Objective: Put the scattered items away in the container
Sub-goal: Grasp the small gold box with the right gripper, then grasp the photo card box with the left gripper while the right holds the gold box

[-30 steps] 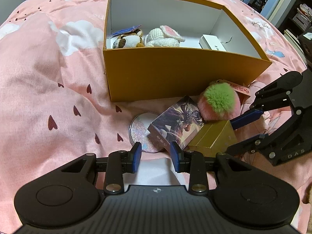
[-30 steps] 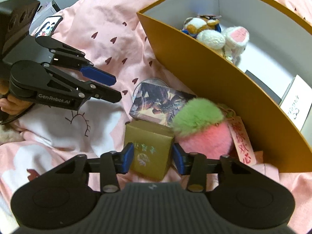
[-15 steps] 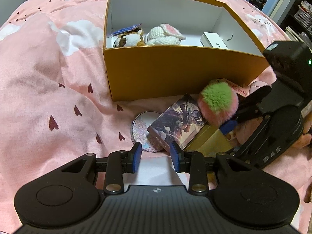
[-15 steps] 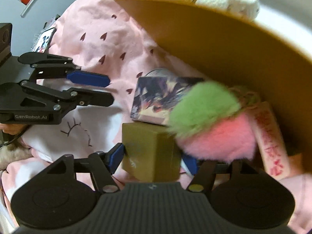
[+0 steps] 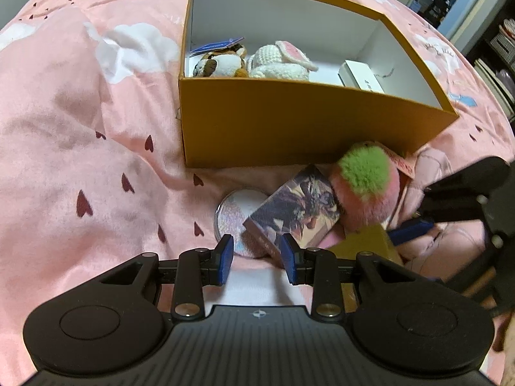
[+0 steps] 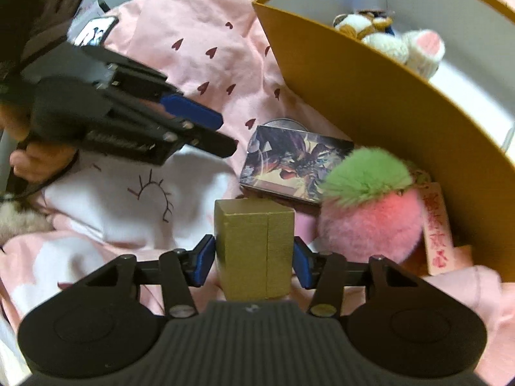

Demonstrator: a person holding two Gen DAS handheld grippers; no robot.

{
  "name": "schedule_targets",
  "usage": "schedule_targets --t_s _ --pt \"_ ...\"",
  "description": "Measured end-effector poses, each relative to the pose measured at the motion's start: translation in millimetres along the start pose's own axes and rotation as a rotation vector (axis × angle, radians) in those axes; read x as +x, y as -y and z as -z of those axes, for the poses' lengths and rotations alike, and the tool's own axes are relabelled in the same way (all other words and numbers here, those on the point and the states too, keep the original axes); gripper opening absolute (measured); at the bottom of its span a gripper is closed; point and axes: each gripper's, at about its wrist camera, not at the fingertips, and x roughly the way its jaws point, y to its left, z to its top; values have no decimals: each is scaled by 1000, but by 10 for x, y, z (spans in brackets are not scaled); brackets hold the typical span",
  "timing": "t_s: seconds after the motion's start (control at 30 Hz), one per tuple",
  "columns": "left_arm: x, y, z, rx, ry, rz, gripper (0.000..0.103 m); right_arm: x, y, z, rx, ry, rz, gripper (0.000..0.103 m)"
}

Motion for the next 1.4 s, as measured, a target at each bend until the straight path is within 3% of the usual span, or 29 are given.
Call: schedule_targets --t_s 0.13,0.2,0.33,0.7,1.0,1.13,1.4 --pt "48 39 -112 42 9 10 54 -116 -146 4 -89 -19 83 53" --pt "113 52 -165 67 -15 29 57 -174 -218 16 -151 -37 138 53" --pt "285 -29 -222 23 -54 35 57 -163 -274 54 -258 -72 258 53" --pt "575 -254 -277 -135 -103 216 68 -11 -140 -24 -226 -99 221 53" --pt "417 -277 -275 -149 -47 235 44 15 -36 -53 -190 -97 192 53" --pt "221 -181 -283 -106 -9 253 34 7 -18 -54 -178 -94 192 53" --pt "131 40 -312 1 7 265 31 5 -2 -30 -159 -85 196 53"
